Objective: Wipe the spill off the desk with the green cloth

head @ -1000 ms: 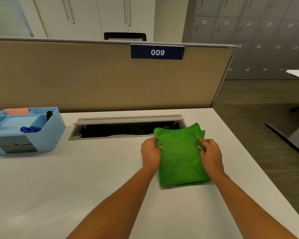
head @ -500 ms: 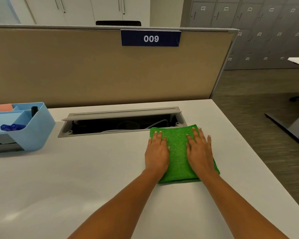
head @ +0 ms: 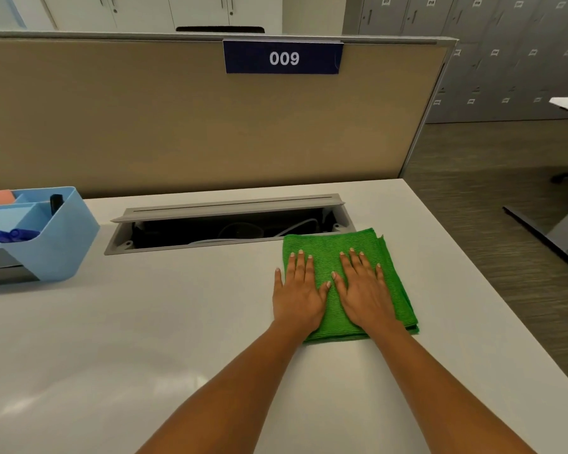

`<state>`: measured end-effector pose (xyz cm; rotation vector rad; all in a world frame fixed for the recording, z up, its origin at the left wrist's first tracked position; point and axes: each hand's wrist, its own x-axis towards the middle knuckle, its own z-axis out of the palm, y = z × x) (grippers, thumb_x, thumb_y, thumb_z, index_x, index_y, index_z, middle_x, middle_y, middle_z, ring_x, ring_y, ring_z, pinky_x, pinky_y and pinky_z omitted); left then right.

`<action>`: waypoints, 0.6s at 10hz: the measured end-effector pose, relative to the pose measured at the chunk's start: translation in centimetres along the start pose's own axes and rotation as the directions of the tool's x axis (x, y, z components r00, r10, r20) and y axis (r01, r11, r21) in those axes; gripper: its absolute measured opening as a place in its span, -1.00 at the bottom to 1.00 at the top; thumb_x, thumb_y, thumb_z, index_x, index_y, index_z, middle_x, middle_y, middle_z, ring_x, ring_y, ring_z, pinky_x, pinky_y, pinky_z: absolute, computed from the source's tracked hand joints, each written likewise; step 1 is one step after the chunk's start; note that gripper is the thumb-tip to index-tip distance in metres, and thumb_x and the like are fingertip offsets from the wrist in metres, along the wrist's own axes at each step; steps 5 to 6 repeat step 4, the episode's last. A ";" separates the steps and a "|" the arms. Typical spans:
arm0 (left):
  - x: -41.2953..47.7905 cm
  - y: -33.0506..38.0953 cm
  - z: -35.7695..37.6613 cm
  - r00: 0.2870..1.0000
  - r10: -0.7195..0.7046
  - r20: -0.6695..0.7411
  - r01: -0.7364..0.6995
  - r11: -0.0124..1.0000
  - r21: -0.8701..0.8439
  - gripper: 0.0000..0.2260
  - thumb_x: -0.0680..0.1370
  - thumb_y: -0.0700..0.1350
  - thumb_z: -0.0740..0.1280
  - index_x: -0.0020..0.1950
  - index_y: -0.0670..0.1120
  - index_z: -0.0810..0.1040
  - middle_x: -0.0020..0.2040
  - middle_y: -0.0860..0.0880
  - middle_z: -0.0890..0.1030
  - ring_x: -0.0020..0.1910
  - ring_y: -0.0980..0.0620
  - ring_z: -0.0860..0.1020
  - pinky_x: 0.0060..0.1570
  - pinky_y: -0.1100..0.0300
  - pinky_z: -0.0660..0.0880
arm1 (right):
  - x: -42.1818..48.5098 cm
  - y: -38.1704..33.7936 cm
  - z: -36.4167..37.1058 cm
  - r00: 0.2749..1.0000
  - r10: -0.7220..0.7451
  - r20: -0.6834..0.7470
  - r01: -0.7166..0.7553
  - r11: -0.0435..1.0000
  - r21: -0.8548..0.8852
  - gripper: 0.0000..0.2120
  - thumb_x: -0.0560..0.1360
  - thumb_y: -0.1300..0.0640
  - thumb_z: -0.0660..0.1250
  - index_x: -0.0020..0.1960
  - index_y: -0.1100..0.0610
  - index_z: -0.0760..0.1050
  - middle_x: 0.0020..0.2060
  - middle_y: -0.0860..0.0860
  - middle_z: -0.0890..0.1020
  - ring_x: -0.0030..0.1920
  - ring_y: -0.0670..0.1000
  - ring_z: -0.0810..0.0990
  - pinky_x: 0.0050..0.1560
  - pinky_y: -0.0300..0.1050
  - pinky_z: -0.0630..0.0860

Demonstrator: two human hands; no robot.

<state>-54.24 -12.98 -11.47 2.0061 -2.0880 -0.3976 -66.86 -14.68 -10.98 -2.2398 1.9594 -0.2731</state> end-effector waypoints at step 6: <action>-0.2 -0.9 -1.2 0.999 0.046 -0.028 -0.047 0.998 -0.031 -0.43 0.58 0.16 -0.11 0.50 -0.09 -0.14 0.55 -0.09 -0.12 0.52 0.01 -0.18 0.48 0.04 -0.23 | -0.8 -0.3 -0.1 0.998 0.040 -0.044 -0.042 0.999 -0.033 -0.47 0.60 -0.10 -0.06 0.50 0.09 0.01 0.53 0.11 -0.03 0.53 0.07 -0.08 0.50 0.06 -0.07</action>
